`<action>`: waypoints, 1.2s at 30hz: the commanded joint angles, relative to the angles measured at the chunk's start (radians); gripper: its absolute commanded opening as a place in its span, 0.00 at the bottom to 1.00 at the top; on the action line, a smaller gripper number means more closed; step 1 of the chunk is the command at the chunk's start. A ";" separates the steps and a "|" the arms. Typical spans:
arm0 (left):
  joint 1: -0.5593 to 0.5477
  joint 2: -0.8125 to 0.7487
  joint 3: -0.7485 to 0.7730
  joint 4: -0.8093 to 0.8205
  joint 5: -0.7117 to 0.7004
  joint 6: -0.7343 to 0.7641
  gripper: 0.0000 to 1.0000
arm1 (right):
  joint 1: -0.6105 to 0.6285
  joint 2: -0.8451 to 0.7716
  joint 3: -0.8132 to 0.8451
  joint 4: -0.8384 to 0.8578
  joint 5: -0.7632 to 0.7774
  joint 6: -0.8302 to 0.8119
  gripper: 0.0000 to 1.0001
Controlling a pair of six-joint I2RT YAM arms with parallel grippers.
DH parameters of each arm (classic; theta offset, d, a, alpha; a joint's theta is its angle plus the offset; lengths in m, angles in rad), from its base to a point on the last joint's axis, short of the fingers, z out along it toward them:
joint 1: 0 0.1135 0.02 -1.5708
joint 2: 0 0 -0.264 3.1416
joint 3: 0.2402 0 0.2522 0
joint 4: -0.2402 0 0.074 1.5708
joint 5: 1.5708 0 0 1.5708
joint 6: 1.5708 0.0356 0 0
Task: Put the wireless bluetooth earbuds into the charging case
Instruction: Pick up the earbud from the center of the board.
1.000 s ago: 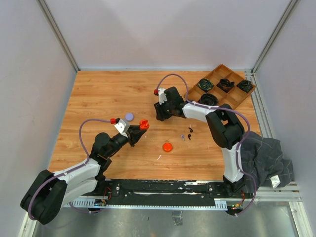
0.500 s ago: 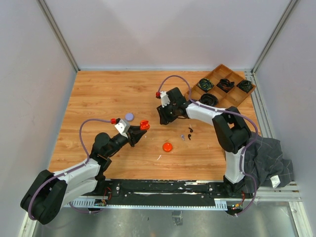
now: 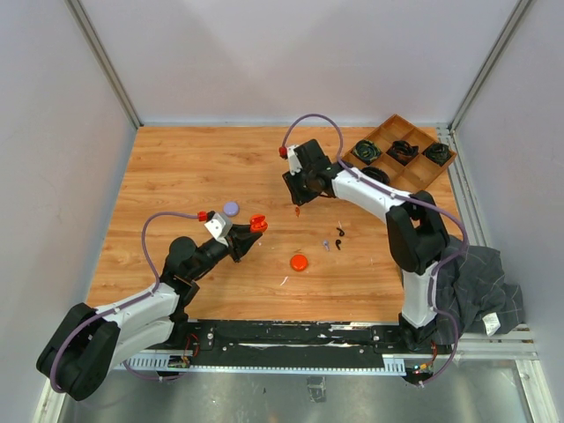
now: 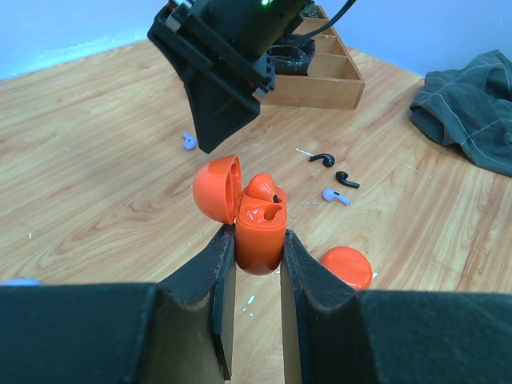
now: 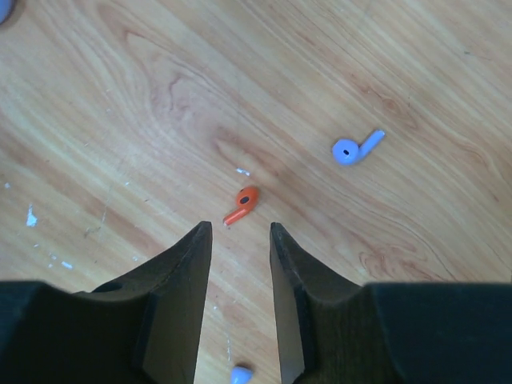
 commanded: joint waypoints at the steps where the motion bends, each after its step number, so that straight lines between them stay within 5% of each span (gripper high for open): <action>1: 0.011 -0.006 -0.002 0.028 0.007 0.001 0.00 | 0.007 0.088 0.060 -0.097 0.068 0.031 0.36; 26: 0.011 0.042 -0.002 0.126 0.069 -0.042 0.00 | 0.008 0.250 0.146 -0.170 0.057 0.039 0.25; 30: 0.011 0.029 -0.009 0.151 0.088 -0.052 0.00 | 0.010 0.218 0.109 -0.172 0.049 0.044 0.14; 36: 0.010 -0.020 -0.021 0.167 0.123 -0.068 0.00 | 0.026 0.020 -0.042 -0.086 0.022 0.070 0.14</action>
